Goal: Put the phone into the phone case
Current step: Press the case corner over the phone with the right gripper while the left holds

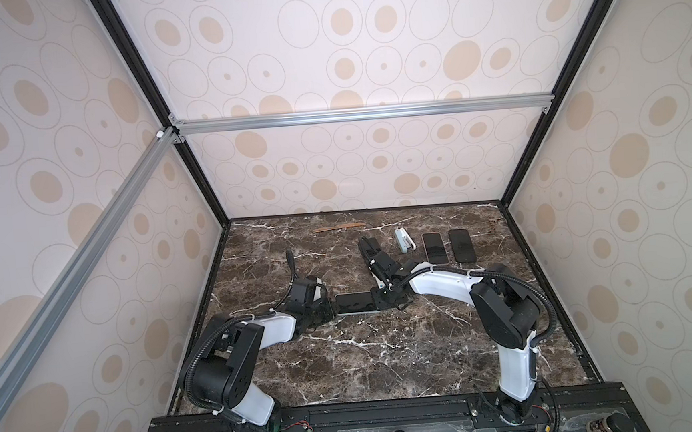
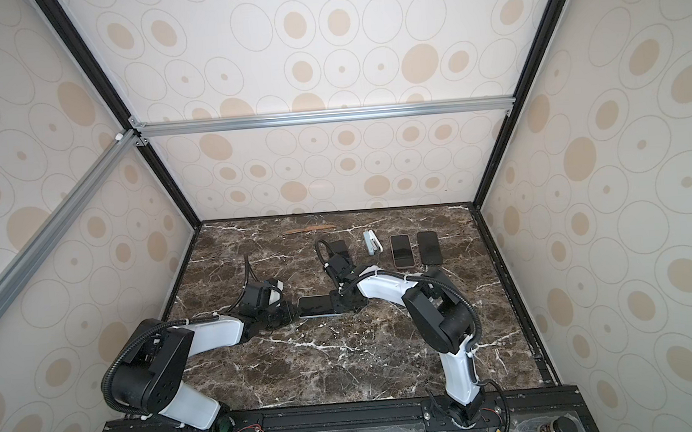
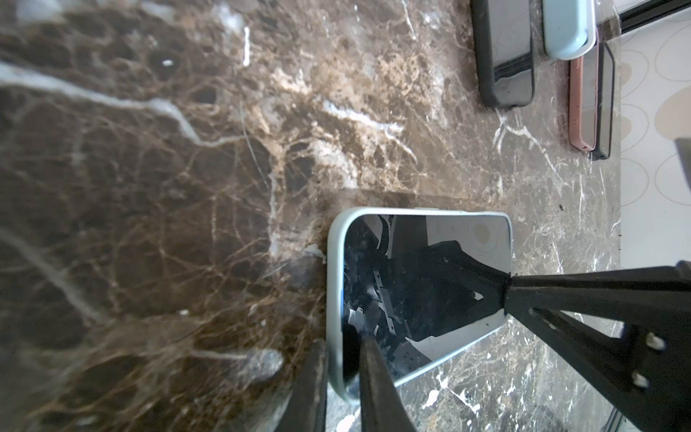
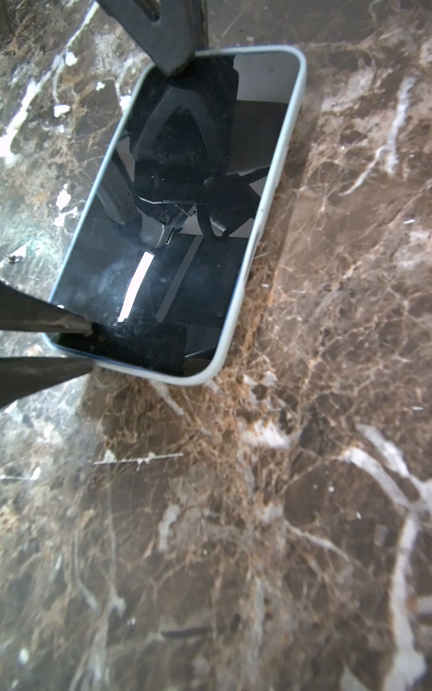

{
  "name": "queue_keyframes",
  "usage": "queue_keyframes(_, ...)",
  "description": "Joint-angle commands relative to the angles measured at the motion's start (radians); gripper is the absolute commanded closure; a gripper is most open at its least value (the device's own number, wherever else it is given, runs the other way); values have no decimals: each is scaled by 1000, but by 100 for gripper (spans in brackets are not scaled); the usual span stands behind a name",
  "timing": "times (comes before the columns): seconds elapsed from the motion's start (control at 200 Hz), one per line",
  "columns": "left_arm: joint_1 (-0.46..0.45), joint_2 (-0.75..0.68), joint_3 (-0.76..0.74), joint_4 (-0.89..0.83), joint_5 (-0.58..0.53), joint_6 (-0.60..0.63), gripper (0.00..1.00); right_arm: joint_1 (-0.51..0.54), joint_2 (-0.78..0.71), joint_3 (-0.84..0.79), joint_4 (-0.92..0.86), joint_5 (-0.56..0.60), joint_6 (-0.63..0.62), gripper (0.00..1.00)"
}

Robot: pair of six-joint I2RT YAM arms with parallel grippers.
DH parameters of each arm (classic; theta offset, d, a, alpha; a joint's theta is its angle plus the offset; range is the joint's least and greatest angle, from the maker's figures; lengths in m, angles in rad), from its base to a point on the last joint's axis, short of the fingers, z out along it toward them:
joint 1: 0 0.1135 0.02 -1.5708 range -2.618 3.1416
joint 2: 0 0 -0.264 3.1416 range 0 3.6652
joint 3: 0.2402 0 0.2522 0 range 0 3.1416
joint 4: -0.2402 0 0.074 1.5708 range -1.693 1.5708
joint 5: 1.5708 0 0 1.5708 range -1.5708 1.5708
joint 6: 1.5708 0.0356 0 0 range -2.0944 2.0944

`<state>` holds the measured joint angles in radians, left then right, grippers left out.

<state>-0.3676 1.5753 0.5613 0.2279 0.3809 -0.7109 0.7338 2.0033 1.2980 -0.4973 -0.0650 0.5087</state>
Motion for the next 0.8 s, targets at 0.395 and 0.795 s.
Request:
queue_keyframes(0.395,-14,77,-15,-81,-5,-1,84,58,255,-194,-304,-85,-11,92)
queue_keyframes(0.795,-14,78,-42,-68,-5,-5,84,102,472,-259,-218,-147,-36,95)
